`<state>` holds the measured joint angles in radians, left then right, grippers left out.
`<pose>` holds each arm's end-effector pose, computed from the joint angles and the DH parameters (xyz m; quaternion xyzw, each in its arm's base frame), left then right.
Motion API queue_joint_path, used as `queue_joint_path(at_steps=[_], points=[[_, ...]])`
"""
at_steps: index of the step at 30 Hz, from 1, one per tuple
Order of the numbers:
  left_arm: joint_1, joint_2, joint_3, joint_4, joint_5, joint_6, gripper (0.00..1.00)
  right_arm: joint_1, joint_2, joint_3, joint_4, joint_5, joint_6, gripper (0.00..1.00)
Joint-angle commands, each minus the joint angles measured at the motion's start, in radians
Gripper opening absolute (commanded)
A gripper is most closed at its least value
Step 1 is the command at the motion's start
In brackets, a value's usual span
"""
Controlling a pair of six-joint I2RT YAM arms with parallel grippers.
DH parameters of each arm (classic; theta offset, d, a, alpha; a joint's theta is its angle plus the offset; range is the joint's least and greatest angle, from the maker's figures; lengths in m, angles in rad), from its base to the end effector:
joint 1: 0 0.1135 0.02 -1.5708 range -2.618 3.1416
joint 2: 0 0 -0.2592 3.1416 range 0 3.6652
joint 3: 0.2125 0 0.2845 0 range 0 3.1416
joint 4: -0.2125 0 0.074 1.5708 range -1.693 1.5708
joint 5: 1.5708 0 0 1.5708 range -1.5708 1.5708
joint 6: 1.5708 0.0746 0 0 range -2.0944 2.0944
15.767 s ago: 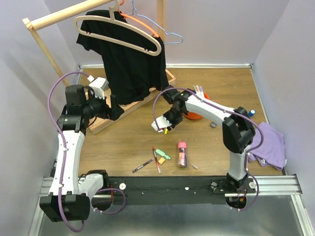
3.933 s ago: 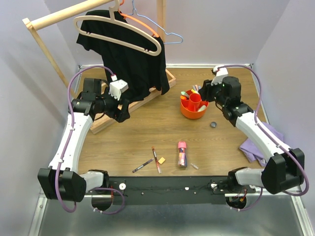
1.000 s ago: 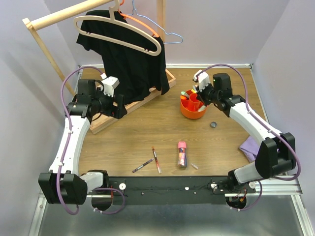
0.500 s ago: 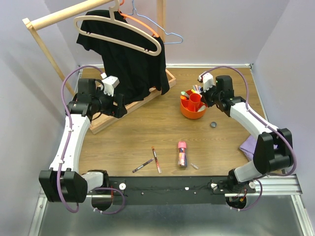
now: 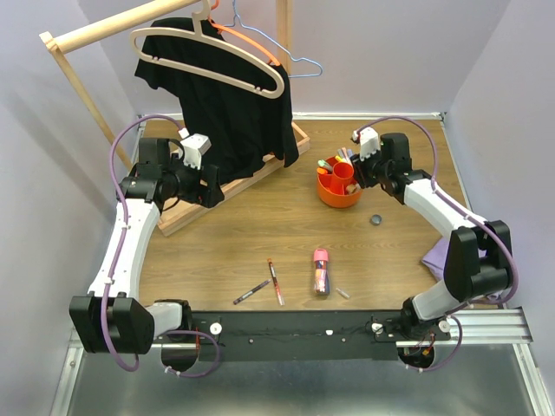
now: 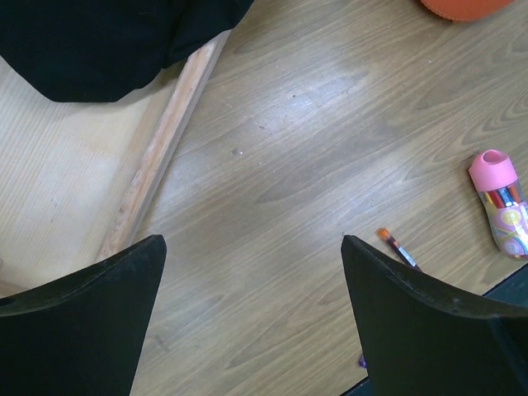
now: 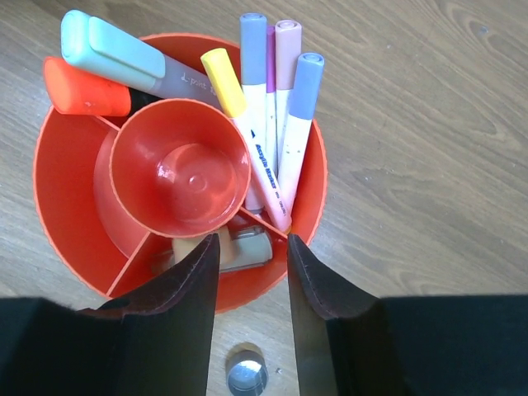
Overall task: Sort the stationery into containers
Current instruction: Place the stationery in the storage box, then pick up the pen from the center of the board.
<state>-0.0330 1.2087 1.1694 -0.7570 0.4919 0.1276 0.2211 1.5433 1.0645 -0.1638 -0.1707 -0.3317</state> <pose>0.3048 -0.0453 0.3050 0.1637 0.8878 -0.2079 0.3765 0.3928 0.1013 0.2093 -0.2798 0.8467 0.0515 0.4495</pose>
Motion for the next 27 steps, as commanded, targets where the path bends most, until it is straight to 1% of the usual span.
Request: queue_joint_path(at_steps=[1, 5, 7, 10, 11, 12, 14, 17, 18, 20, 22, 23, 24, 26, 27], points=[[-0.004, 0.006, 0.026, 0.007, 0.02, 0.01, 0.96, -0.005, -0.003, -0.006, -0.013, 0.016, 0.034, 0.45], [-0.005, 0.008, 0.035, -0.004, 0.033, 0.021, 0.96, -0.005, -0.035, 0.015, -0.046, 0.004, 0.043, 0.45], [-0.014, 0.008, 0.044, -0.048, 0.039, 0.065, 0.96, -0.005, -0.058, 0.032, -0.092, -0.021, 0.034, 0.45], [-0.064, -0.003, 0.047, -0.137, 0.014, 0.148, 0.96, -0.005, -0.123, 0.025, -0.184, -0.142, -0.033, 0.45], [-0.082, -0.009, 0.035, -0.154, -0.016, 0.212, 0.96, -0.005, -0.136, 0.022, -0.221, -0.255, -0.105, 0.45], [-0.112, -0.017, 0.024, -0.171, -0.033, 0.237, 0.96, -0.005, -0.158, 0.022, -0.303, -0.306, -0.145, 0.45], [-0.13, -0.041, -0.016, -0.179, -0.053, 0.294, 0.97, -0.003, -0.175, 0.009, -0.364, -0.392, -0.206, 0.46], [-0.145, -0.044, -0.037, -0.209, -0.047, 0.326, 0.96, -0.003, -0.18, -0.001, -0.41, -0.398, -0.196, 0.46], [-0.146, -0.044, -0.043, -0.22, -0.041, 0.34, 0.96, -0.002, -0.177, 0.0, -0.452, -0.406, -0.214, 0.46], [-0.154, -0.044, -0.057, -0.225, -0.044, 0.346, 0.96, -0.002, -0.178, 0.005, -0.486, -0.435, -0.24, 0.46], [-0.157, -0.043, -0.063, -0.232, -0.056, 0.359, 0.96, 0.0, -0.192, 0.002, -0.535, -0.473, -0.318, 0.46], [-0.159, -0.044, -0.068, -0.234, -0.065, 0.36, 0.96, 0.001, -0.21, 0.0, -0.558, -0.524, -0.361, 0.46], [-0.159, -0.044, -0.071, -0.231, -0.075, 0.36, 0.96, 0.006, -0.228, -0.001, -0.594, -0.548, -0.474, 0.46], [-0.159, -0.044, -0.077, -0.228, -0.096, 0.366, 0.96, 0.046, -0.256, -0.015, -0.588, -0.572, -0.556, 0.46], [-0.159, -0.044, -0.077, -0.223, -0.095, 0.368, 0.96, 0.067, -0.27, -0.012, -0.583, -0.564, -0.632, 0.46]])
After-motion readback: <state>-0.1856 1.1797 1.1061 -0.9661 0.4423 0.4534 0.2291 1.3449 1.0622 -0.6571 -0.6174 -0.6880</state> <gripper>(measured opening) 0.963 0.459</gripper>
